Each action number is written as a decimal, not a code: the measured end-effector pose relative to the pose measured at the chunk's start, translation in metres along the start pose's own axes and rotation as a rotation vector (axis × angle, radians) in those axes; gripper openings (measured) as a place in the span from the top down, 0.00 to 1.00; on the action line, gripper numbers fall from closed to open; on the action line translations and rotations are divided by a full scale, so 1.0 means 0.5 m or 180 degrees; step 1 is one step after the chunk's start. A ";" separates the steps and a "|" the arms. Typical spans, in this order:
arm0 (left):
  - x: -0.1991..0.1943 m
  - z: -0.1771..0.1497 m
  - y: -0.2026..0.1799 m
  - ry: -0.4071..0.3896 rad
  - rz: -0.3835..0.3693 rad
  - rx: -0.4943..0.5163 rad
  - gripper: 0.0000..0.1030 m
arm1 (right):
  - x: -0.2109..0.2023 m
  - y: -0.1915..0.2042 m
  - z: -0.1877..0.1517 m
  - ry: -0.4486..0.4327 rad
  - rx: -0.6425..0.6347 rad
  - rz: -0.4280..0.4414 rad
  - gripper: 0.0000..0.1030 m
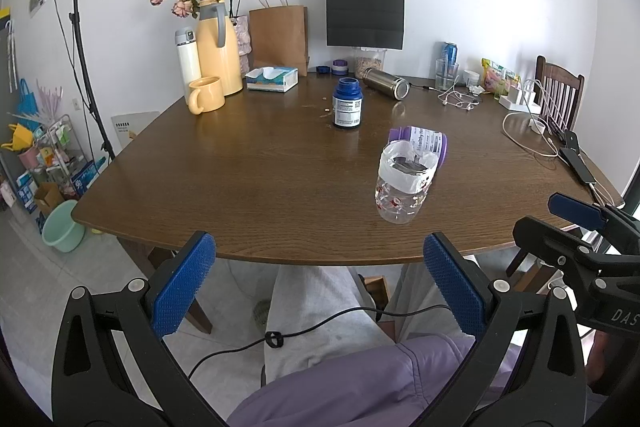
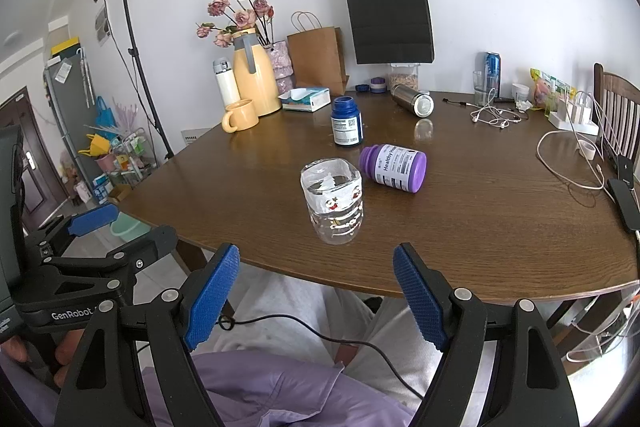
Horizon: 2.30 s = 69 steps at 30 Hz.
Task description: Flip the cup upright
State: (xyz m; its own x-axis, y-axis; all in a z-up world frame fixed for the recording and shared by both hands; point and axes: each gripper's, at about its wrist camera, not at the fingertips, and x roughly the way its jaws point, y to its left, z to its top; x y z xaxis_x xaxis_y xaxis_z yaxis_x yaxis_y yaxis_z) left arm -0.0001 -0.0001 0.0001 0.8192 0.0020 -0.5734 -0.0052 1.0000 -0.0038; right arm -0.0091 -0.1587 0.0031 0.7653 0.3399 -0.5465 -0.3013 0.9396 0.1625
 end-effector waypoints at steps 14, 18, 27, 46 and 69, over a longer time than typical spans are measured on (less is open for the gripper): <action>0.000 0.000 0.000 0.0007 -0.0003 0.0000 0.00 | 0.000 -0.001 -0.001 -0.0001 0.0000 -0.0002 0.19; 0.000 0.000 0.000 0.0005 -0.0001 -0.0001 0.00 | 0.001 -0.001 -0.001 0.0001 -0.0004 -0.0003 0.19; 0.000 0.000 0.000 0.0010 -0.0002 -0.0001 0.00 | -0.006 -0.022 0.003 -0.0050 0.0034 -0.0091 0.19; 0.232 0.170 0.008 0.0198 -0.0442 0.0243 0.00 | 0.261 -0.180 0.205 0.0516 -0.0821 -0.0197 0.19; 0.580 0.284 -0.050 0.1158 -0.0917 0.0018 0.02 | 0.615 -0.245 0.252 0.1476 -0.0876 0.0335 0.32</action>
State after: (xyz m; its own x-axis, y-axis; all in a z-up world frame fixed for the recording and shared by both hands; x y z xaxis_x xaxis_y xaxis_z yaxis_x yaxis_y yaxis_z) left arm 0.3191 -0.0237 -0.0497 0.5324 -0.2772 -0.7998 0.1971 0.9595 -0.2014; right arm 0.3348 -0.1644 -0.0813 0.4108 0.3197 -0.8538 -0.5481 0.8350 0.0489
